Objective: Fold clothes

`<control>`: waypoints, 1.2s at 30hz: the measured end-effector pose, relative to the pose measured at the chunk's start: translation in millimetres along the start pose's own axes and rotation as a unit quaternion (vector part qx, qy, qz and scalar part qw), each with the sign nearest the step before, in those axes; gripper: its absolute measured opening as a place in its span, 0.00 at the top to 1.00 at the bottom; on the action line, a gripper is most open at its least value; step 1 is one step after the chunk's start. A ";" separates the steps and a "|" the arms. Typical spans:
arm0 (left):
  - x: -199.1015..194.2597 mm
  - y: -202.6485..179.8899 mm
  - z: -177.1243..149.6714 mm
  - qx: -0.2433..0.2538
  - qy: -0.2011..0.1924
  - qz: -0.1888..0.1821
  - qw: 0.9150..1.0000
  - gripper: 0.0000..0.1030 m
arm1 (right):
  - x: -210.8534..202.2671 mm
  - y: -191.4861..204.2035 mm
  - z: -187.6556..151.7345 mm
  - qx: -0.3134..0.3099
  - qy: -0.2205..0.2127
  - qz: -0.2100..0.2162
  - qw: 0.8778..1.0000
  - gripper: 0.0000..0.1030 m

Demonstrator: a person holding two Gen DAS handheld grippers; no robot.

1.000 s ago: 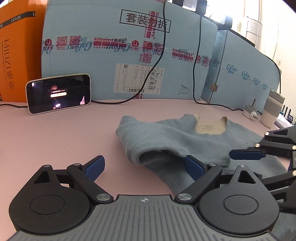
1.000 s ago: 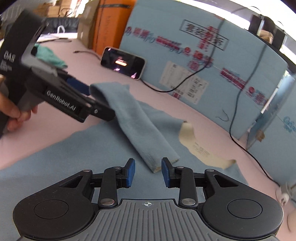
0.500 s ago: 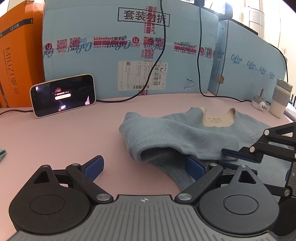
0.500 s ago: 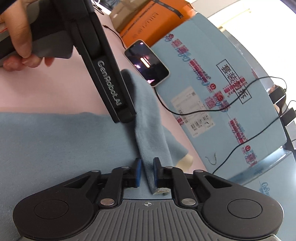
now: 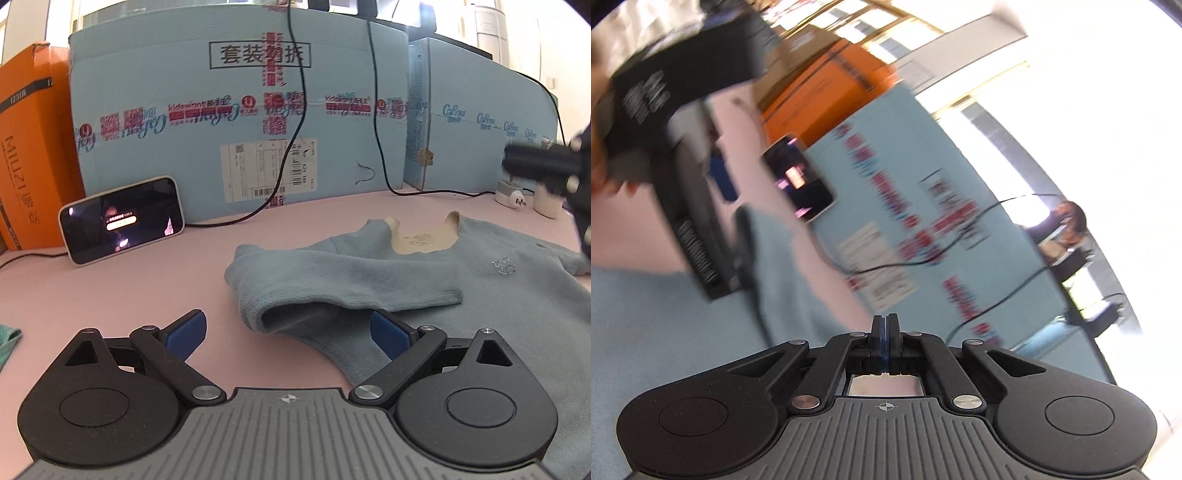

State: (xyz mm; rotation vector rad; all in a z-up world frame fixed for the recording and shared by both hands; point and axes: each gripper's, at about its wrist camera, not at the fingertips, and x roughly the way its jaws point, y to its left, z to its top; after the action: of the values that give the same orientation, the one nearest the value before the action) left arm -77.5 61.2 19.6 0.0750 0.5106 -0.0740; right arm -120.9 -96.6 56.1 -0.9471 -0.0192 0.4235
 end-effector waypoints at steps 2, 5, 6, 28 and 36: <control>-0.6 -1.1 0.5 0.002 -0.001 0.004 1.000 0.07 | -5.4 -8.2 1.7 0.007 -0.003 -0.005 1.000 1.00; 0.1 1.6 0.6 -0.007 0.001 0.007 1.000 0.07 | -9.0 -14.5 -1.0 0.026 0.006 0.011 1.000 1.00; 0.5 3.2 0.6 -0.012 0.003 0.007 1.000 0.07 | -9.0 -13.1 -3.8 0.028 0.012 0.019 0.999 1.00; 8.3 10.1 -0.9 -0.032 0.026 -0.008 0.999 0.05 | 30.0 51.3 -16.4 -0.055 0.068 0.107 0.990 0.77; 11.4 15.4 -1.2 -0.050 0.035 -0.021 0.998 0.05 | 58.1 53.8 -10.9 -0.064 0.076 0.104 0.990 0.77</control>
State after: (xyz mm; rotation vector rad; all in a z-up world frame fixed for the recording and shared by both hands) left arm -66.7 76.0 13.8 -0.0310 0.5861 -0.0863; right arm -83.8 -56.8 -2.5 -1.1098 0.1940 0.5461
